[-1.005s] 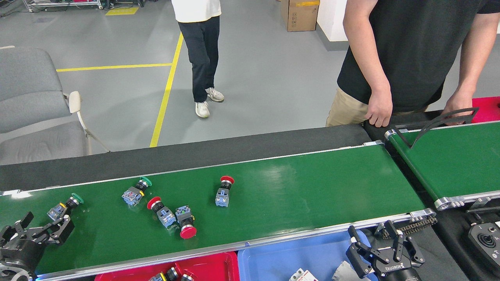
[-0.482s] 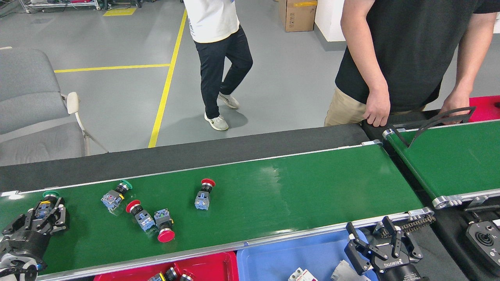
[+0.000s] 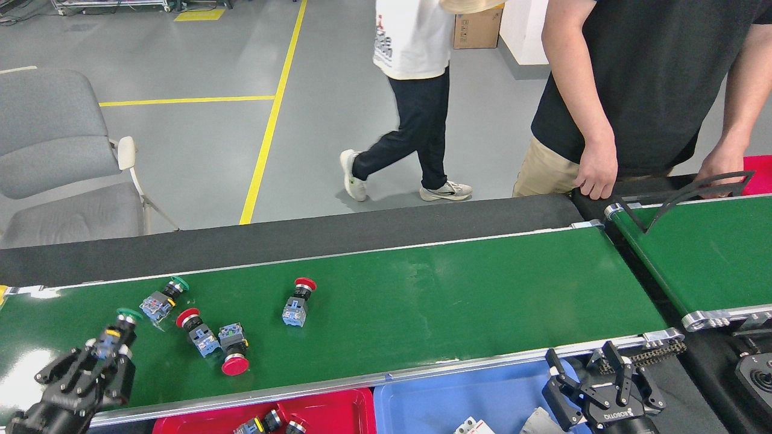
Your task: Pick switch part from conveyor to tray
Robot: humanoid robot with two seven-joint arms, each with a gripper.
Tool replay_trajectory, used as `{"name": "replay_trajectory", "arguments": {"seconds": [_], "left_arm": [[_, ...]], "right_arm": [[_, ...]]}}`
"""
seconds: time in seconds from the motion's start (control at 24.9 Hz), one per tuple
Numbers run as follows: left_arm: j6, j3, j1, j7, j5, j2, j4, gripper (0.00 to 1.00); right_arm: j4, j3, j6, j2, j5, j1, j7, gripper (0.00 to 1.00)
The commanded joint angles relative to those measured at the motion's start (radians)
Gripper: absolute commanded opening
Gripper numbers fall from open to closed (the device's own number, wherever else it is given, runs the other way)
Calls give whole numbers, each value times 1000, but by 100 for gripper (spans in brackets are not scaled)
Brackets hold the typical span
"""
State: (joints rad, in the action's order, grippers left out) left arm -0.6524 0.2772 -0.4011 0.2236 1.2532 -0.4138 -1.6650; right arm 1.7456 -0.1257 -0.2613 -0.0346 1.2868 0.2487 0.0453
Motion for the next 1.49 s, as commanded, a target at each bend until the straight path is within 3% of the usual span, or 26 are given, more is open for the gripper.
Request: {"name": "replay_trajectory", "arguments": {"seconds": [0.0,0.04,0.08,0.16,0.32,0.4,0.52,0.6,0.88,1.13,1.45], "left_arm": [[-44,8,-82,-10,-2,43,-116,74],[-47,-4,-116,-12,-3,96,-119,93],[-41,-27,-127,-18,3,144,-114,100],[-39,-36,-124,-43,14,182,-113,100],[-19,-4,-122,-49,14,194,-113,100],[68,39,-117,-50,15,197,-113,100],[284,82,-113,-50,15,202,-105,100],[332,92,-113,-52,15,201,-99,100],[327,71,-108,-110,14,199,-102,100],[335,23,47,-242,17,199,-64,100],[338,23,209,-247,17,147,149,100]], "right_arm": [[15,-5,-4,1,-3,-2,11,99],[17,-5,-4,2,-3,-2,11,99],[17,-5,-4,4,-3,-3,11,99],[17,-5,-4,2,-3,-3,8,99],[15,-5,-4,4,-3,-8,10,99],[15,-5,-4,2,-3,-6,10,99],[15,-3,-7,-2,-3,-3,8,99],[15,-3,-10,4,-3,-5,10,99],[14,-3,-12,1,-3,-8,8,99],[12,-3,-12,-2,-3,-12,13,99],[14,-3,-12,5,-3,-17,15,99]]}}
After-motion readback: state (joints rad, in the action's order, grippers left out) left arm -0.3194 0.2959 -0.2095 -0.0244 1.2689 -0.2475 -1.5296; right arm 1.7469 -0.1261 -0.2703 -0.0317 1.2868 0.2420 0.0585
